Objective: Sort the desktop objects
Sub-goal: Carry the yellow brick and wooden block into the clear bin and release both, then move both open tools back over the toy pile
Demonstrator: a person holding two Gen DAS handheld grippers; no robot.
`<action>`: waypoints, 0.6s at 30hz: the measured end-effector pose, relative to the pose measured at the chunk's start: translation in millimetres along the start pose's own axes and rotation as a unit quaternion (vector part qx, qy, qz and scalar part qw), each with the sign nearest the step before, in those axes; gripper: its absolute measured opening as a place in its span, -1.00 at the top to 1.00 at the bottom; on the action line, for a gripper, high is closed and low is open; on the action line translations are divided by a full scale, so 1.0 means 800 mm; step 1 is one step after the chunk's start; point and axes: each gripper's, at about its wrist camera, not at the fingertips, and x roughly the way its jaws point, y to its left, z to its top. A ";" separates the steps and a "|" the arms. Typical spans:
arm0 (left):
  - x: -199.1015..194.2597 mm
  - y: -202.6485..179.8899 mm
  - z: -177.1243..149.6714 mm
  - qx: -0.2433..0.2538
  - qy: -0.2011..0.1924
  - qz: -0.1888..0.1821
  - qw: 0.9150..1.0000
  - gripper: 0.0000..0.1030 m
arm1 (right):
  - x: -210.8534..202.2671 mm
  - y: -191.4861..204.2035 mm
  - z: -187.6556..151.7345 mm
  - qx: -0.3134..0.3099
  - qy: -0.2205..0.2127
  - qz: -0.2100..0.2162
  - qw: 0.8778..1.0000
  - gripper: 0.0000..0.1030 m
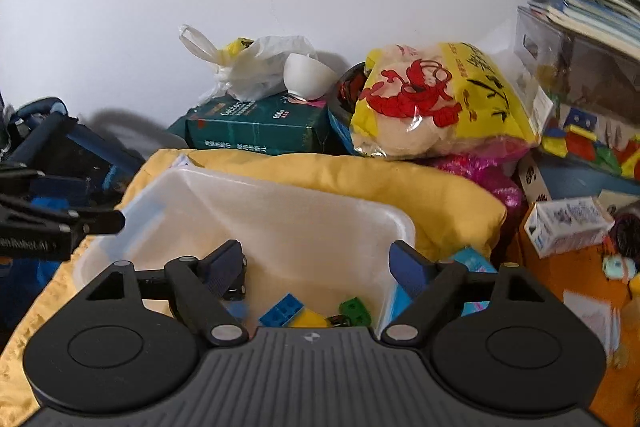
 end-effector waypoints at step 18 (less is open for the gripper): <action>-0.063 0.016 -0.196 -0.048 0.010 0.007 0.999 -0.42 | -0.034 0.123 -0.241 -0.018 0.095 0.062 0.993 -0.25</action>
